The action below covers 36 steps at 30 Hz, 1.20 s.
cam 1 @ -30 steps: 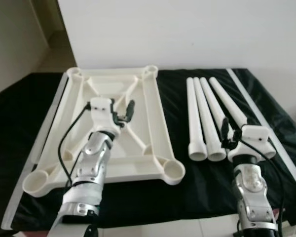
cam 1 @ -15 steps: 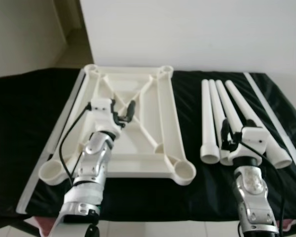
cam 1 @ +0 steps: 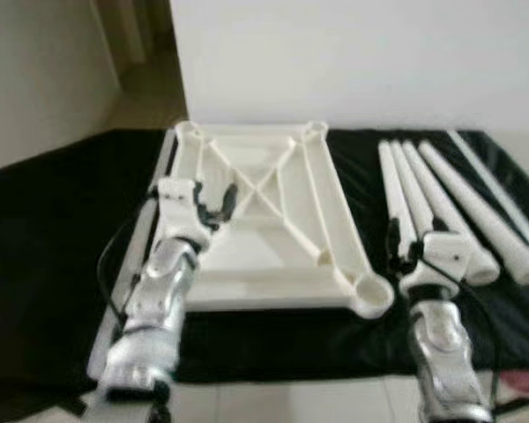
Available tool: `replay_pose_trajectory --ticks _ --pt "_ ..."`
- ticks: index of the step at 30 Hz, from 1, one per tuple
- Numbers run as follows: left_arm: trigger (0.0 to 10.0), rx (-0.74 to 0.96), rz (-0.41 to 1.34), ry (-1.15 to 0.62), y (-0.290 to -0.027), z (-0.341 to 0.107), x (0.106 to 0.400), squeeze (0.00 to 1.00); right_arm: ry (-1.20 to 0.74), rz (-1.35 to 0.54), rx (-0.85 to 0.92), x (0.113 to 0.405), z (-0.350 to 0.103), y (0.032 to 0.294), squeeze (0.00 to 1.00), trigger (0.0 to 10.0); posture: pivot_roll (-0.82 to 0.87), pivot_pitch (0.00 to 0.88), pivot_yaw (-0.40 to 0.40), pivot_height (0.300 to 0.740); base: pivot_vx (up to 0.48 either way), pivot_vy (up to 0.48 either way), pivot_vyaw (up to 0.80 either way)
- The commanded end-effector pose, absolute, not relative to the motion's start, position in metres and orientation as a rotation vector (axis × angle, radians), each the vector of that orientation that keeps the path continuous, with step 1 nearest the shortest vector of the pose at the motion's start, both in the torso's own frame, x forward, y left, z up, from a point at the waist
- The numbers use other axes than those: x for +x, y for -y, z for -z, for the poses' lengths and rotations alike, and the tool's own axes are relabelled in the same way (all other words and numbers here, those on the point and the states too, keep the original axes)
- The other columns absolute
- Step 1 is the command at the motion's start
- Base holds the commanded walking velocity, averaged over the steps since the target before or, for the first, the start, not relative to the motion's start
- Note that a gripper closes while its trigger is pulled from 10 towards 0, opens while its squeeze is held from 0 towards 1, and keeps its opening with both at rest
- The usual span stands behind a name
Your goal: Building children table
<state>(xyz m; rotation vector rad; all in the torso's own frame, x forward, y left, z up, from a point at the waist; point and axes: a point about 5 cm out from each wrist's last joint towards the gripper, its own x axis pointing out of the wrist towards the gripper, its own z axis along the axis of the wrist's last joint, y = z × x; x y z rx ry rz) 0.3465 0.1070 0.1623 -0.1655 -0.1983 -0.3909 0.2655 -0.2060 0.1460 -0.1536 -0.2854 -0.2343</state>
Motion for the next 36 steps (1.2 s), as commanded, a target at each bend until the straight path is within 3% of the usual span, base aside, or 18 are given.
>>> replay_pose_trajectory --ticks 1,23,36 --pt "10.0 -0.142 0.386 0.210 -0.1120 -0.1638 0.3464 0.00 0.309 0.229 -0.157 0.2657 -0.1491 0.2031 0.00 10.0 -0.04 0.000 0.037 0.740 0.000 0.000 0.00" --pt "10.0 -0.073 0.425 0.240 -0.1062 -0.1653 0.3409 0.00 0.301 0.250 -0.157 0.2588 -0.1445 0.2060 0.00 10.0 -0.05 0.000 0.042 0.740 0.000 0.000 0.00" --pt "10.0 0.053 0.461 0.273 -0.1040 -0.1639 0.3393 0.00 0.304 0.269 -0.140 0.2584 -0.1452 0.2066 0.00 10.0 -0.05 0.000 0.049 0.740 0.000 0.000 0.00"
